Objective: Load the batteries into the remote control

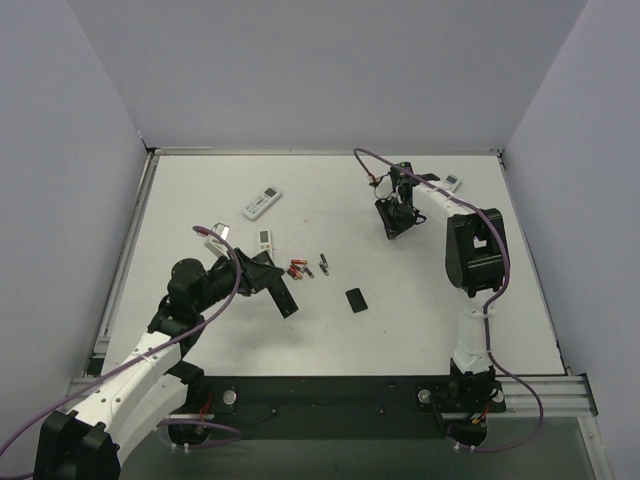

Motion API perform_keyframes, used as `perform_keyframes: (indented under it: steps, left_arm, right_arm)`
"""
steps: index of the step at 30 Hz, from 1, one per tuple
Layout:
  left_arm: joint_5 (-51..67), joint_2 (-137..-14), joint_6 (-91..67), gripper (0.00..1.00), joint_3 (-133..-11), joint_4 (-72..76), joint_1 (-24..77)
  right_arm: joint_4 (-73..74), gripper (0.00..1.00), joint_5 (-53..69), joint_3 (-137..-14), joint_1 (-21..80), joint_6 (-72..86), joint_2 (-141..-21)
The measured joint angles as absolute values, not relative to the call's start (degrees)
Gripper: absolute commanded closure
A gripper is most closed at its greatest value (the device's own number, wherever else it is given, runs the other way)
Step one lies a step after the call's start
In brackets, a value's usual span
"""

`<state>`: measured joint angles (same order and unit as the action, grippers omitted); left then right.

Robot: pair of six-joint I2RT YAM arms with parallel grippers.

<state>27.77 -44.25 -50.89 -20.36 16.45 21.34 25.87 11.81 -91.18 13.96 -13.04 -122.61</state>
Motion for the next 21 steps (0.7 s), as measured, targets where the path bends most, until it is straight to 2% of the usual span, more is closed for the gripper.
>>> perform_keyframes:
  steps: [6, 11, 16, 21]
  left_arm:
    - [27.75, -44.31, -51.48, 1.0, -20.12, 16.53, 21.34]
    - [27.68, -45.47, -53.6, 1.0, -18.44, 18.09, 21.34]
    - [27.59, -48.51, -56.71, 1.0, -16.25, 21.8, 21.34]
    - [27.46, -51.24, -58.83, 1.0, -15.09, 26.28, 21.34]
  right_arm:
    - [25.91, 0.99, 11.84, -90.96, 13.96, -13.54, -122.48]
    - [25.76, 1.0, 13.15, -86.91, 13.98, -12.43, -119.5]
    - [26.24, 1.0, 15.42, -80.03, 15.42, -9.1, -110.17]
    - [26.46, 1.0, 17.1, -76.36, 22.2, -4.69, -97.08]
